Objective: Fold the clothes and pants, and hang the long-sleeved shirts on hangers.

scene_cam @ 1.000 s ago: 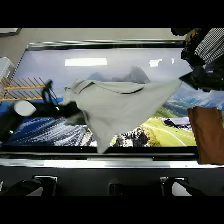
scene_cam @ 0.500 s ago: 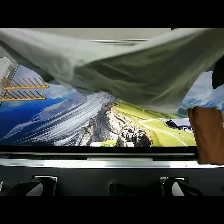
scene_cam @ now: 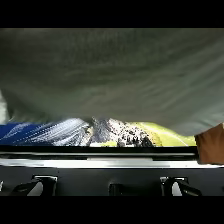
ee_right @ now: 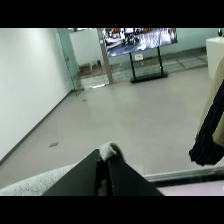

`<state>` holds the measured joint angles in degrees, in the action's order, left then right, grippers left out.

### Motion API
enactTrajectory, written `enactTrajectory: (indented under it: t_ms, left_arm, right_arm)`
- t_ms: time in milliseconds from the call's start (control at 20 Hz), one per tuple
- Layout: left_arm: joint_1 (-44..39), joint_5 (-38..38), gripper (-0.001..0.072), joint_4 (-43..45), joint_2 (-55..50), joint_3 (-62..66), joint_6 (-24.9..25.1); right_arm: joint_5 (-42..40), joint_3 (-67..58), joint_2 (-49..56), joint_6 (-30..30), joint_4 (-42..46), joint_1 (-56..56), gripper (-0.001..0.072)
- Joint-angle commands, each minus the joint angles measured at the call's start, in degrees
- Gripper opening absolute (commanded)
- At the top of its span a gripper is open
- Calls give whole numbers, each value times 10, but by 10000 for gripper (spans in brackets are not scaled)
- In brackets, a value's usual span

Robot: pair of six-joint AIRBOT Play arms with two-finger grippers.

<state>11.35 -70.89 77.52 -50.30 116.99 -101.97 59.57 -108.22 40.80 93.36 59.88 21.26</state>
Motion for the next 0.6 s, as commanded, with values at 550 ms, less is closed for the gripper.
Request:
enactTrajectory:
  t_ms: [550]
  left_arm:
    - [-47,105,16,-44,-436,-183,108]
  right_arm:
    - [78,41,489,39,84,-77,40]
